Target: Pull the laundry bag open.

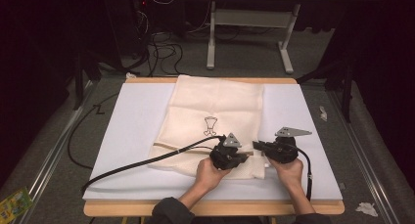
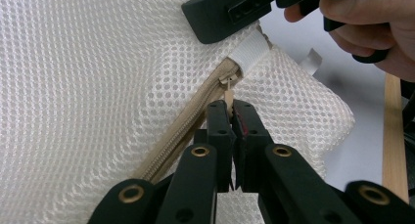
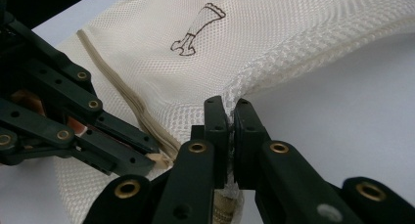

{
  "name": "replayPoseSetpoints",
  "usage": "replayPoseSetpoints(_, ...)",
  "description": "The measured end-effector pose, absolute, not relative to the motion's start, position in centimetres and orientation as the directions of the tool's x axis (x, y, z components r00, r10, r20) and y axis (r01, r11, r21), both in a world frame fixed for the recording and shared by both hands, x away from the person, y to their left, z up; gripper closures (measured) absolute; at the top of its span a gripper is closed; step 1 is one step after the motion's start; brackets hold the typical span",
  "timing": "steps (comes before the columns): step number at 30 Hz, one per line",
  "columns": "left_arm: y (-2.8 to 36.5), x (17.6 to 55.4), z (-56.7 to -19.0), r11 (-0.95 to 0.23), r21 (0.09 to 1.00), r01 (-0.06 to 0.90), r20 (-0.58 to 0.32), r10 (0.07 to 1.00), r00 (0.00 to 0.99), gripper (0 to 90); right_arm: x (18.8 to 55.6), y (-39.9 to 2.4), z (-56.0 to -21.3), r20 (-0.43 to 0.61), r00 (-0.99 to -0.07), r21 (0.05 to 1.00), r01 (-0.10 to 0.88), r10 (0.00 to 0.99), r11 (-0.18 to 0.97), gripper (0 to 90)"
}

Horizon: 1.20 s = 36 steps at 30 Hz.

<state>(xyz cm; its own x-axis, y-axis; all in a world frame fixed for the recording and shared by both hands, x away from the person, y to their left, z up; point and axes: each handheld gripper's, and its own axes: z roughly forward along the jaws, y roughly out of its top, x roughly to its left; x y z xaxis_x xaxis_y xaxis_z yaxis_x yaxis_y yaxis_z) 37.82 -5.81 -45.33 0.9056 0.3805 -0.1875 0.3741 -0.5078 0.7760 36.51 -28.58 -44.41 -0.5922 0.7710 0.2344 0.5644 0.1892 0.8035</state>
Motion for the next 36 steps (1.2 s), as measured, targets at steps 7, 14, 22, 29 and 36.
replayPoseSetpoints(7, -5.4, 37.8, -45.3, -0.509, 0.776, 0.373, -0.178, 0.391, 0.903, 87.1, 36.5, -29.0, -44.5, 0.243, -0.586, 0.805, 0.567, 0.773, 0.177, 87.7)
replayPoseSetpoints(14, -4.3, 38.0, -45.2, -0.497, 0.777, 0.385, -0.18, 0.411, 0.894, 87.1, 36.6, -29.4, -44.6, 0.245, -0.572, 0.802, 0.573, 0.783, 0.167, 87.7)
replayPoseSetpoints(22, -3.7, 38.0, -45.2, -0.493, 0.776, 0.393, -0.188, 0.414, 0.891, 87.0, 36.6, -29.4, -44.7, 0.237, -0.57, 0.796, 0.578, 0.787, 0.179, 87.7)
replayPoseSetpoints(29, -3.0, 38.2, -45.0, -0.483, 0.778, 0.402, -0.197, 0.42, 0.886, 87.0, 36.7, -29.4, -44.7, 0.234, -0.569, 0.797, 0.576, 0.789, 0.18, 87.7)
replayPoseSetpoints(36, -2.7, 38.0, -44.9, -0.484, 0.78, 0.396, -0.187, 0.424, 0.886, 87.0, 36.7, -29.4, -44.8, 0.233, -0.567, 0.793, 0.58, 0.79, 0.183, 87.6)
